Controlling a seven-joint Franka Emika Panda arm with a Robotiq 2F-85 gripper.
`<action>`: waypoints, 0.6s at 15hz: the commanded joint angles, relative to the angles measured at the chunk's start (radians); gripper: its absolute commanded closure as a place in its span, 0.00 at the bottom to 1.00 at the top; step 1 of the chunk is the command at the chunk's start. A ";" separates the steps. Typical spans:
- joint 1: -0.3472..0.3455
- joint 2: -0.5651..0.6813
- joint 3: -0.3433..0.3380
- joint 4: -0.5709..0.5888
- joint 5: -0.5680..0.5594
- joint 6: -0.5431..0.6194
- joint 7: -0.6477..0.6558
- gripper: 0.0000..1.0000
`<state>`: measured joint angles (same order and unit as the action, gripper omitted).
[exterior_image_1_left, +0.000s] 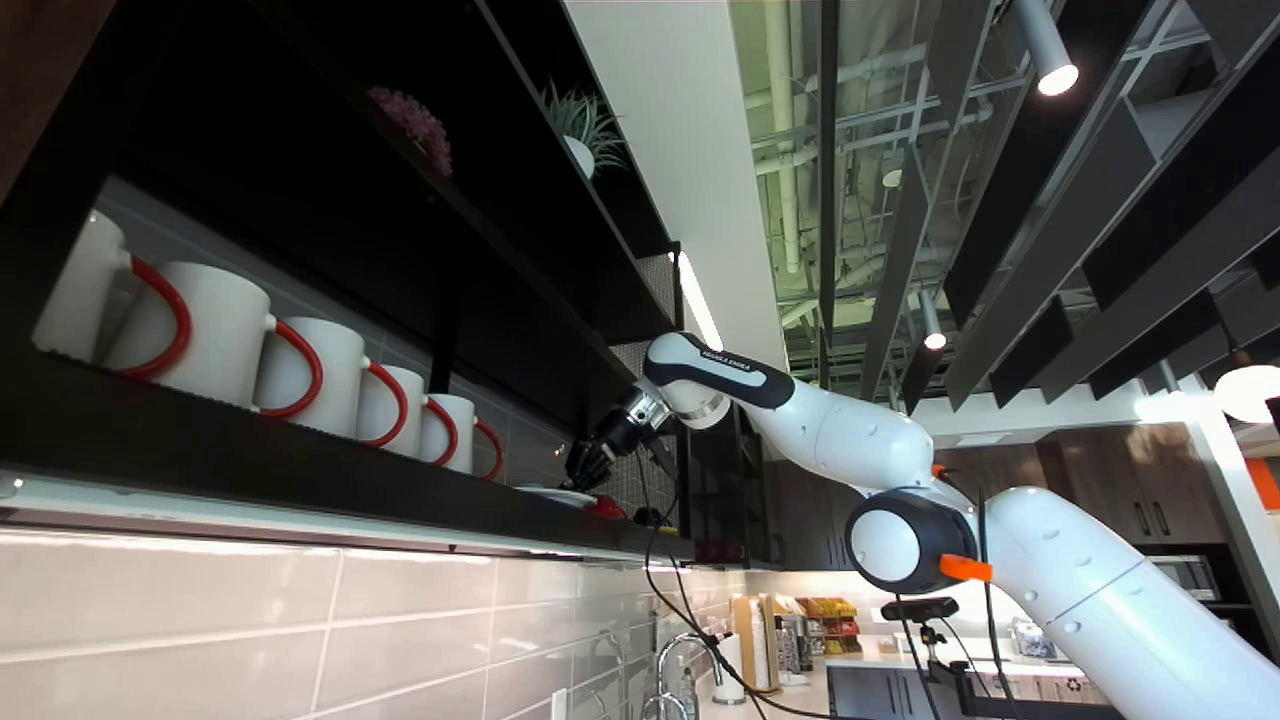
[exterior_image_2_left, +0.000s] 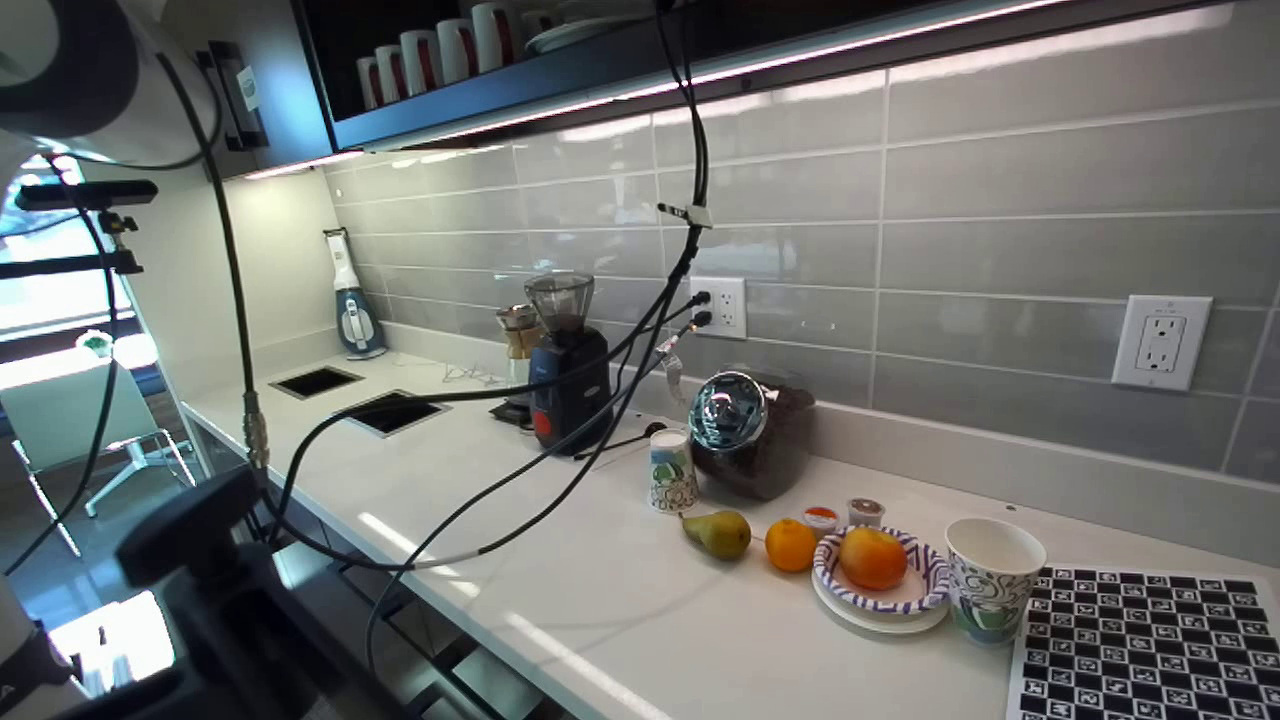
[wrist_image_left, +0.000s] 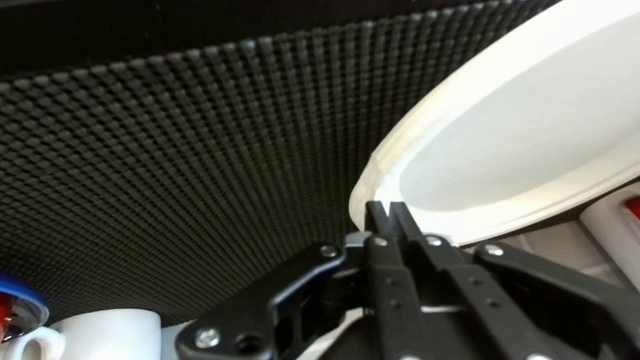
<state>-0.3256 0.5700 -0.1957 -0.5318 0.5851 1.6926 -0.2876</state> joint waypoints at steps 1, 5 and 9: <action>0.003 0.006 -0.003 0.023 -0.007 0.000 0.019 0.99; 0.002 0.005 -0.005 0.025 -0.009 0.002 0.020 0.66; 0.005 0.007 -0.006 0.024 -0.013 -0.001 0.017 0.39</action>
<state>-0.3253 0.5699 -0.1958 -0.5315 0.5850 1.6926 -0.2860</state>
